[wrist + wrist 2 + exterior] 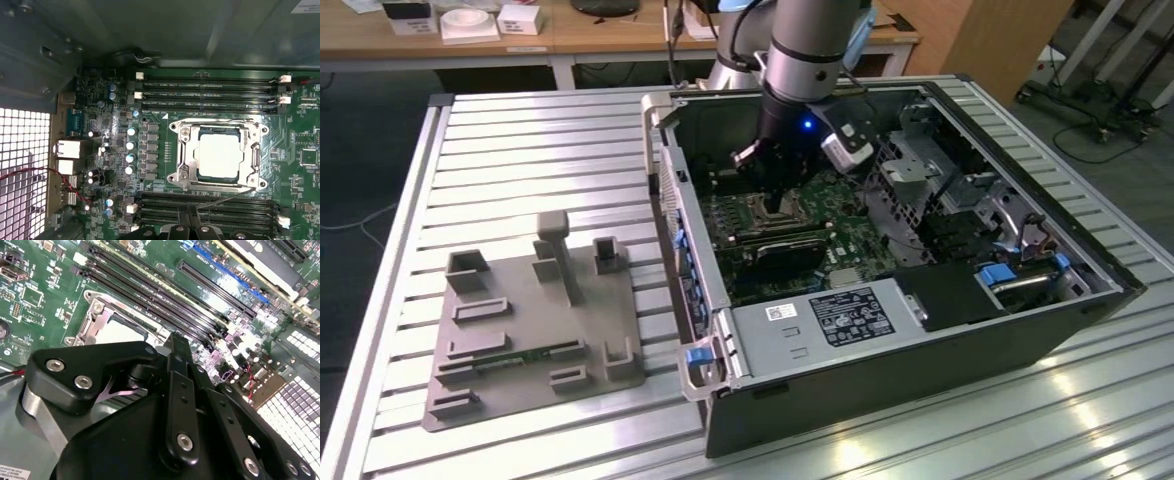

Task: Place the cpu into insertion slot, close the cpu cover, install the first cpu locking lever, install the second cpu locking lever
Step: 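Install the second cpu locking lever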

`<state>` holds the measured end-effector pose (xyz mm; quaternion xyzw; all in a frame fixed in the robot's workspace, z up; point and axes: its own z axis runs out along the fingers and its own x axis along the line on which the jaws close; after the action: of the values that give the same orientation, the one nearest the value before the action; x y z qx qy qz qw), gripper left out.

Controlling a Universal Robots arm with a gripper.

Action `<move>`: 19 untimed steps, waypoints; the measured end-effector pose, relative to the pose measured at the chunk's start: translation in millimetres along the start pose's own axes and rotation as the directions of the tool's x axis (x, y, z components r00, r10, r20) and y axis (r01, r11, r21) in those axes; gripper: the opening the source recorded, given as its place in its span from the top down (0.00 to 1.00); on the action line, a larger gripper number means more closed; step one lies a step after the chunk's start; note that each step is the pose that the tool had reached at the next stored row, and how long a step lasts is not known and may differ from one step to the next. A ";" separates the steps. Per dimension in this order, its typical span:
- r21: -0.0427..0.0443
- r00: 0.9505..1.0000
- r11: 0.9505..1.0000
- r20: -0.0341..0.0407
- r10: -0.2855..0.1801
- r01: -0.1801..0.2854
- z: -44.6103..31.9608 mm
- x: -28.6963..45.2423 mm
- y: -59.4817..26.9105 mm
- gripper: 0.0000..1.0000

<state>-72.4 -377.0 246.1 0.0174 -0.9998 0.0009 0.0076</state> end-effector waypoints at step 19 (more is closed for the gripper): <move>-0.003 1.000 1.000 -0.010 0.000 0.000 23.2 3.3 -0.8 0.89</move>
<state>-76.0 -378.0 223.0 0.0175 -0.9998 -0.0005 0.0125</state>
